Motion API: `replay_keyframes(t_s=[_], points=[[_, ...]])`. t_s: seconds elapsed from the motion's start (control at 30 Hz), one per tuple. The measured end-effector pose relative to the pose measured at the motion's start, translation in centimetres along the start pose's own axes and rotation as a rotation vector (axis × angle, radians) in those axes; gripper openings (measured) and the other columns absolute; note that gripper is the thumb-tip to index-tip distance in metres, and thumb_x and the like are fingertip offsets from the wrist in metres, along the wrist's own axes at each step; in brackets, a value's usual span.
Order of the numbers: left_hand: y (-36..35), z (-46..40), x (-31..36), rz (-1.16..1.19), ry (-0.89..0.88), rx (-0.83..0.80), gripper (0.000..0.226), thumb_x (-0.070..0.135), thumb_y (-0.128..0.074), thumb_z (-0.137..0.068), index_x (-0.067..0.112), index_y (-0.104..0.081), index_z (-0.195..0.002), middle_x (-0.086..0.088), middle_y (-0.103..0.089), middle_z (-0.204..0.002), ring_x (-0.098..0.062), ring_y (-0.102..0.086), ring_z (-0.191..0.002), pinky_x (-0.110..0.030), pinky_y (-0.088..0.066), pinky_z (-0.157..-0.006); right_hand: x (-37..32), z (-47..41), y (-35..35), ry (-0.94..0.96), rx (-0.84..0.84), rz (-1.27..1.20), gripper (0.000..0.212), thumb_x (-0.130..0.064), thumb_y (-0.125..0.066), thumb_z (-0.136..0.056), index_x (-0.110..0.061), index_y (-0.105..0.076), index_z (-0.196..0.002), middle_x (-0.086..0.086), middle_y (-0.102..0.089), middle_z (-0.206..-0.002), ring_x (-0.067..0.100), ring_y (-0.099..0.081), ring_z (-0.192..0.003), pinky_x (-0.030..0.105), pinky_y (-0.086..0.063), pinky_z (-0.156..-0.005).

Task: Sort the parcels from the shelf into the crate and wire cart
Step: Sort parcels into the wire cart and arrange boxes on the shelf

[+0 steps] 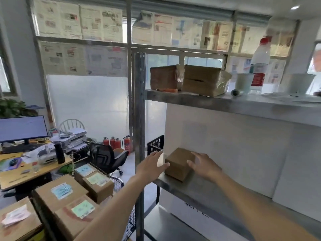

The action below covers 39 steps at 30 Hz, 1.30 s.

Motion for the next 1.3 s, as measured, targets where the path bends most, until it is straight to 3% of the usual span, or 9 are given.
replay_keyframes(t_s=[0.33, 0.57, 0.77, 0.93, 1.0, 1.1, 1.17, 1.23, 1.3], points=[[-7.0, -8.6, -0.4, 0.127, 0.098, -0.097, 0.065, 0.062, -0.051, -0.097, 0.034, -0.037, -0.155, 0.004, -0.052, -0.151, -0.021, -0.052, -0.132, -0.04, -0.044, -0.109, 3.0, -7.5, -4.7, -0.06, -0.112, -0.15, 0.074, -0.074, -0.048, -0.091, -0.042, -0.031, -0.155, 0.001, -0.041, -0.158, 0.027, -0.046, -0.14, 0.045, -0.04, -0.113], [-8.5, -10.2, -0.7, 0.324, 0.197, -0.071, 0.074, 0.055, -0.068, -0.09, 0.027, -0.042, -0.153, 0.001, -0.057, -0.143, -0.022, -0.055, -0.126, -0.029, -0.044, -0.1, 3.0, -9.0, -5.6, -0.04, -0.16, -0.447, 0.07, -0.041, -0.066, -0.096, -0.032, -0.033, -0.158, 0.006, -0.043, -0.156, 0.023, -0.047, -0.137, 0.026, -0.037, -0.106], [-8.1, -8.7, -0.8, 0.492, 0.223, -0.021, 0.049, 0.051, -0.071, -0.09, 0.029, -0.057, -0.131, 0.01, -0.063, -0.102, -0.002, -0.059, -0.084, -0.009, -0.044, -0.06, 0.9, -8.1, -6.3, 0.017, -0.13, -0.57, 0.068, -0.034, -0.066, -0.098, -0.031, -0.033, -0.158, 0.003, -0.043, -0.156, 0.023, -0.048, -0.137, 0.037, -0.041, -0.114], [-5.1, -6.2, -0.8, 0.883, 0.25, 0.12, 0.018, 0.046, -0.059, -0.1, 0.057, -0.061, -0.114, -0.001, -0.067, -0.124, -0.021, -0.066, -0.11, -0.039, -0.057, -0.095, -1.8, -6.0, -4.4, 0.078, -0.052, -0.764, 0.06, -0.023, -0.053, -0.104, -0.058, -0.031, -0.147, -0.005, -0.041, -0.157, 0.025, -0.048, -0.138, 0.053, -0.046, -0.111], [-3.4, -4.6, -0.3, 1.001, 0.238, 0.119, 0.019, 0.043, -0.057, -0.102, 0.052, -0.062, -0.118, 0.0, -0.066, -0.124, -0.022, -0.065, -0.112, -0.037, -0.058, -0.087, -3.1, -4.7, -3.4, 0.116, -0.032, -0.805, 0.061, -0.019, -0.049, -0.105, -0.057, -0.03, -0.148, -0.006, -0.038, -0.159, 0.025, -0.045, -0.139, 0.056, -0.046, -0.11], [-1.0, -2.0, -0.5, 1.049, 0.219, 0.156, 0.024, 0.047, -0.061, -0.098, 0.049, -0.062, -0.122, -0.003, -0.065, -0.126, -0.025, -0.064, -0.114, -0.043, -0.058, -0.092, -5.4, -2.0, -1.8, 0.173, 0.012, -0.8, 0.062, -0.014, -0.046, -0.107, -0.042, -0.026, -0.158, -0.005, -0.036, -0.158, 0.02, -0.043, -0.138, 0.041, -0.046, -0.11], [0.6, 0.0, -0.7, 1.025, 0.211, 0.186, 0.044, 0.053, -0.072, -0.087, 0.049, -0.056, -0.128, -0.004, -0.066, -0.123, -0.024, -0.067, -0.111, -0.045, -0.058, -0.096, -7.1, 0.0, -1.2, 0.19, 0.022, -0.8, 0.059, -0.017, -0.048, -0.108, -0.039, -0.027, -0.159, -0.005, -0.036, -0.157, 0.018, -0.046, -0.133, 0.034, -0.049, -0.105], [1.7, 1.7, -1.0, 1.046, 0.241, 0.203, 0.066, 0.052, -0.082, -0.078, 0.038, -0.05, -0.135, -0.002, -0.068, -0.117, -0.022, -0.07, -0.104, -0.041, -0.06, -0.092, -9.0, 2.0, -0.8, 0.202, 0.005, -0.812, 0.055, -0.023, -0.05, -0.107, -0.038, -0.03, -0.157, -0.004, -0.037, -0.157, 0.022, -0.049, -0.132, 0.042, -0.05, -0.107], [3.4, 4.1, -1.2, 1.065, 0.246, 0.234, 0.057, 0.045, -0.087, -0.073, 0.021, -0.061, -0.118, -0.003, -0.072, -0.111, -0.022, -0.071, -0.1, -0.036, -0.062, -0.083, -11.3, 4.3, -0.7, 0.22, -0.032, -0.825, 0.054, -0.029, -0.052, -0.106, -0.038, -0.033, -0.156, -0.003, -0.04, -0.156, 0.022, -0.053, -0.126, 0.04, -0.054, -0.102]])
Point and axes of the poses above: each hand's wrist, its own z-axis away from the middle knuckle, its own y-axis out of the back of the hand, x = y × z, the point moved 6 cm from there along -z, towards the middle knuckle
